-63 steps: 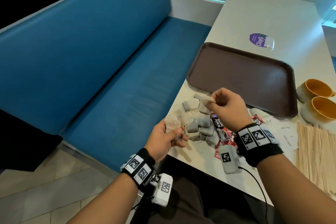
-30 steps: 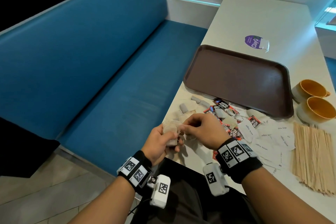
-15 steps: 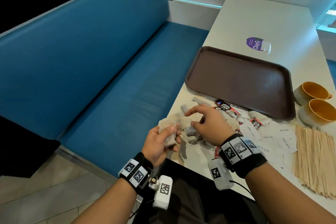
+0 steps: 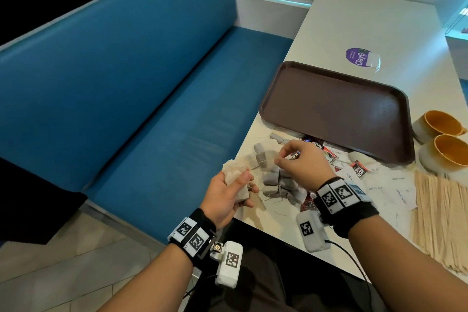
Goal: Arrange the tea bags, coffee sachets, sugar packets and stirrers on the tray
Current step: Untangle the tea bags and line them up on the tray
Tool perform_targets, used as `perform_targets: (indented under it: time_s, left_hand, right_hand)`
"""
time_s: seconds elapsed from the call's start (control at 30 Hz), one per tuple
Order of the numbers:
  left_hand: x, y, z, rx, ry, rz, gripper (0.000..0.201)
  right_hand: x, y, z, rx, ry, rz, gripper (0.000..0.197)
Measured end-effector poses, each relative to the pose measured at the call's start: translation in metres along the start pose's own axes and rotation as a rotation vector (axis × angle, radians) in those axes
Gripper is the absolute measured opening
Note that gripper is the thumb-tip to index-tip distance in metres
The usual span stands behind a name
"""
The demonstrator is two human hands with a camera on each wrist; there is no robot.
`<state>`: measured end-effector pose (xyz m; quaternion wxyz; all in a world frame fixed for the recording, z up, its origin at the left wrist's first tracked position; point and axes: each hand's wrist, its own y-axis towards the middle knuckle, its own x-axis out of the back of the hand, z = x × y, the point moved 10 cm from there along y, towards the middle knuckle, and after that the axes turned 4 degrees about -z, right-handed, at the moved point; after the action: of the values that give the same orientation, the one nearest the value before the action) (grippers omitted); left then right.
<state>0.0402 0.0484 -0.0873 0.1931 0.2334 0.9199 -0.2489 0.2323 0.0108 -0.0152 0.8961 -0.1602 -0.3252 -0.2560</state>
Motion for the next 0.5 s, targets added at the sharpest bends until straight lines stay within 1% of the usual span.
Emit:
perform_targets:
  time_s: [0.1, 0.23, 0.33, 0.4, 0.5]
  left_hand:
    - [-0.001, 0.001, 0.0, -0.003, 0.004, 0.013, 0.05]
    - [-0.001, 0.002, 0.001, 0.014, -0.009, 0.03, 0.044]
    - [-0.004, -0.001, 0.001, 0.037, -0.011, 0.03, 0.041]
    - [-0.006, -0.002, 0.001, 0.046, -0.003, 0.043, 0.039]
    - [-0.008, -0.001, 0.003, 0.063, 0.019, 0.059, 0.04]
  right_hand:
    - [0.021, -0.005, -0.006, -0.017, 0.168, -0.062, 0.013]
    - [0.054, -0.01, -0.004, 0.002, 0.422, -0.172, 0.01]
    - [0.073, -0.009, -0.005, -0.029, 0.558, -0.253, 0.011]
    - [0.079, -0.008, -0.008, -0.055, 0.591, -0.292, 0.012]
    - [0.082, -0.01, -0.005, -0.057, 0.577, -0.287, 0.008]
